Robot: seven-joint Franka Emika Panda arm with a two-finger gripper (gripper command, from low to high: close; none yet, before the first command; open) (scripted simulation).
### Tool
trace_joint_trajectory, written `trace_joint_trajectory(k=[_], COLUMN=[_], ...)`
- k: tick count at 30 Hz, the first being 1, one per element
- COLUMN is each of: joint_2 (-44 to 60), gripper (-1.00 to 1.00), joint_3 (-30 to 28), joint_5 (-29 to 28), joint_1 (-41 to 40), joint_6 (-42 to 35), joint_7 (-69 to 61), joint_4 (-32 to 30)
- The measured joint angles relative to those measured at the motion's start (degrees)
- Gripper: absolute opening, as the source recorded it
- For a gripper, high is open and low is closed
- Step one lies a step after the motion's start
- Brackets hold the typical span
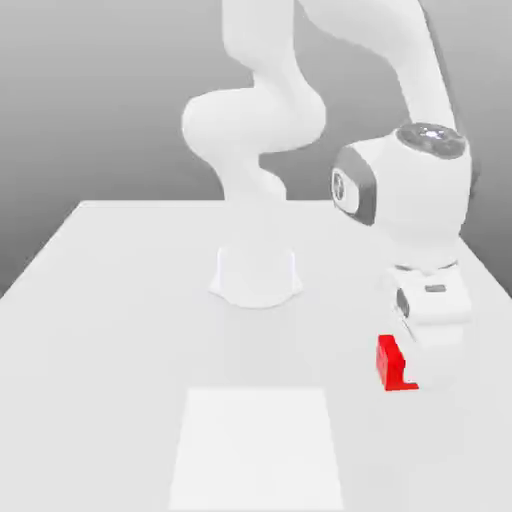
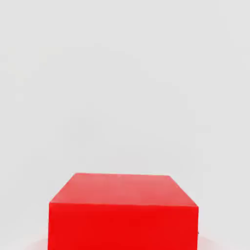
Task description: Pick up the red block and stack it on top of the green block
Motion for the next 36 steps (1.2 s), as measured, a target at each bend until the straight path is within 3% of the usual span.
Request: trace_joint_trajectory(k=[8,16,36], joint_2=[-8.0,-15.38,-8.82], gripper=[-1.0,-1.0,-1.0], joint_3=[4.74,9.48,12.68], joint_5=[1.9,-0.2,-8.18], joint_1=[11.45,22.83,18.67], joint_6=[-1.14,-1.82,5.38], joint_7=[-20.77,-37.91,-34.28], joint_4=[-6.57,-12.94,-12.79])
